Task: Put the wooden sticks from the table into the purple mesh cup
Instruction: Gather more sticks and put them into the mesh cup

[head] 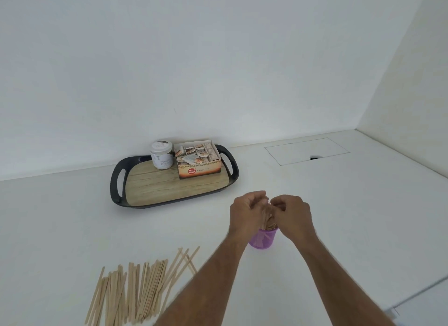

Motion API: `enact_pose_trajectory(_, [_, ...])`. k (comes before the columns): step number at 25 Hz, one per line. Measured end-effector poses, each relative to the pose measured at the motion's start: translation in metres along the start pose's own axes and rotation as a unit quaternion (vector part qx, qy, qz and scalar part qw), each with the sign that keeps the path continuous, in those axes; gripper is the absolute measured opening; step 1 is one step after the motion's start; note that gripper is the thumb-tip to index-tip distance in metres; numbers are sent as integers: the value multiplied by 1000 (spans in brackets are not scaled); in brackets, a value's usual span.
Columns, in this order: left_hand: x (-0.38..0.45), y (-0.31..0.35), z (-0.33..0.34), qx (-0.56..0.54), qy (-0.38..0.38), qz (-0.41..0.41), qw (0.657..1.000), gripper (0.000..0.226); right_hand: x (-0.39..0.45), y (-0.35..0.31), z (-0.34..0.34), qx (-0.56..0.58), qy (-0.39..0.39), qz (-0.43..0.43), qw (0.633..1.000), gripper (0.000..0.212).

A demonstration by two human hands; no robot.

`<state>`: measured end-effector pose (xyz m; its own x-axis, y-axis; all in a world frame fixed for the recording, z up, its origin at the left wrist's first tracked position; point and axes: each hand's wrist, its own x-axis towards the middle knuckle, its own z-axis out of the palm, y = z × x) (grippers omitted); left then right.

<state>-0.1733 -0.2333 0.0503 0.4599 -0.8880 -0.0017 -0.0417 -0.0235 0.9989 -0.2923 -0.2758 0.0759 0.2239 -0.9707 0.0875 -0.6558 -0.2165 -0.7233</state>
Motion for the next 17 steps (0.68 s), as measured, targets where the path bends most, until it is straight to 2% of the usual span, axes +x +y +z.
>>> enact_pose_trajectory(3, [-2, 2, -4, 56, -9, 36, 998, 23, 0, 2, -2, -25, 20, -3, 999, 17])
enact_pose_trajectory(6, [-4, 5, -14, 69, 1, 48, 996, 21, -6, -2, -1, -49, 65, -49, 995, 23])
enact_pose_trajectory(8, [-5, 6, -26, 94, 11, 54, 994, 15, -14, -8, 4, -29, 107, -100, 989, 18])
enact_pose_trajectory(10, [-4, 6, -43, 154, 17, 45, 987, 10, -24, -17, 15, -6, 112, -138, 984, 4])
enact_pose_trajectory(12, [-3, 4, -66, 227, 20, 10, 974, 12, -36, -24, 32, -8, 61, -139, 988, 7])
enact_pose_trajectory(17, [-11, -7, -134, 357, 15, -113, 927, 21, -67, -23, 88, -56, -143, -79, 985, 28])
